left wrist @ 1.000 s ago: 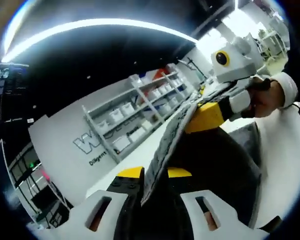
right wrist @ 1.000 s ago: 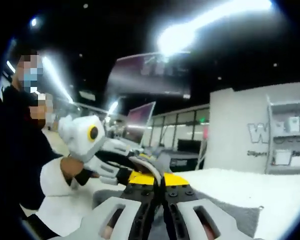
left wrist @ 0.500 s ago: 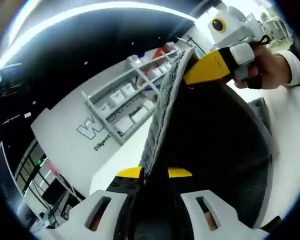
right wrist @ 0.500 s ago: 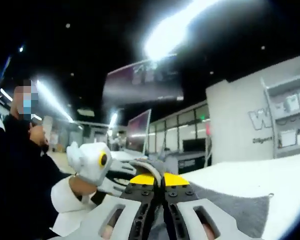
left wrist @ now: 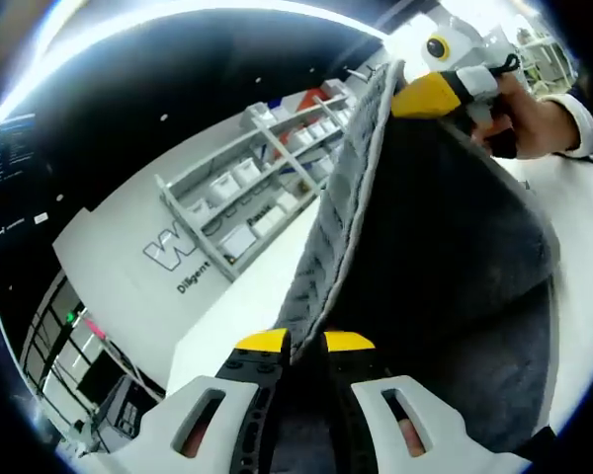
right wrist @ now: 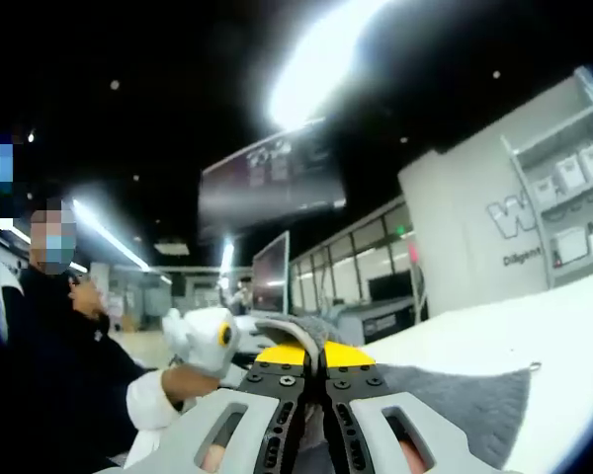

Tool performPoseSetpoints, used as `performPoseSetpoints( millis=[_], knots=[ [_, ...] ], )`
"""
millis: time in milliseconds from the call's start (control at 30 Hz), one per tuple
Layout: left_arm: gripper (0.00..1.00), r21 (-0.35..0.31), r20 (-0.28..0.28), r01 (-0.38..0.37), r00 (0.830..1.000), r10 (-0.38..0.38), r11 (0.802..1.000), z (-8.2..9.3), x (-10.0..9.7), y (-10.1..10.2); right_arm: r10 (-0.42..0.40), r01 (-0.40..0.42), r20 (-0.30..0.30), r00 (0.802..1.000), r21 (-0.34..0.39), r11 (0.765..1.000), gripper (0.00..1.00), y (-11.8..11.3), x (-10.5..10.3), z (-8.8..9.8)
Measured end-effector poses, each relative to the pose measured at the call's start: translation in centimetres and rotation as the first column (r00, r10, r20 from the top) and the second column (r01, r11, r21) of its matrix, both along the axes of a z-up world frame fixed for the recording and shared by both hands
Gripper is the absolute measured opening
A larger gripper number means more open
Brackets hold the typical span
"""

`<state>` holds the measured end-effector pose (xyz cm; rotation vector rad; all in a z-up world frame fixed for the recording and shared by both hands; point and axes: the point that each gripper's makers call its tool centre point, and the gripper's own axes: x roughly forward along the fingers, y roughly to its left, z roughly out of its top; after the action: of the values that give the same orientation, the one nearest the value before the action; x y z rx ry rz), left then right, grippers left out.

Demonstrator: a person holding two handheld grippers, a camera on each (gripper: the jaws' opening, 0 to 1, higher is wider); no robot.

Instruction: Open the folded towel by lifting each exposed corner and separating the folded layers until the towel lies flat within the target outline without major curled edges

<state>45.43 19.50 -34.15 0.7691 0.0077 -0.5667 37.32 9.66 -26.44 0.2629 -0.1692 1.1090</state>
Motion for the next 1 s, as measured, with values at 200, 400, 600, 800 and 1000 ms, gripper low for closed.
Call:
performPoseSetpoints(
  millis=[200,400,600,800,1000],
  knots=[
    [0.22,0.098,0.001,-0.002,1.0,0.001,0.995,-1.6,1.9,-0.4,0.005,-0.005,-0.016,1.0,0.011,1.0,0.0,-0.9,-0.1,0.2],
    [0.22,0.168,-0.015,-0.007,1.0,0.01,0.986,-2.9,3.3,-0.4,0.009,-0.009,-0.008,1.0,0.017,1.0,0.0,-1.9,-0.4,0.4],
    [0.07,0.187,-0.022,-0.009,1.0,0.014,0.982,-3.2,4.3,0.0,0.011,-0.01,-0.024,1.0,0.056,0.998,0.0,-3.5,-0.4,0.9],
    [0.04,0.146,-0.021,-0.008,1.0,0.011,0.989,-1.0,5.0,-0.5,-0.084,0.085,0.024,0.996,-0.005,0.996,0.0,-5.4,-0.4,1.2],
    [0.03,0.146,-0.015,-0.024,1.0,0.027,0.989,1.0,6.2,-1.3,-0.096,0.099,0.055,0.994,-0.064,0.993,0.0,-5.8,-1.3,1.1]
  ],
)
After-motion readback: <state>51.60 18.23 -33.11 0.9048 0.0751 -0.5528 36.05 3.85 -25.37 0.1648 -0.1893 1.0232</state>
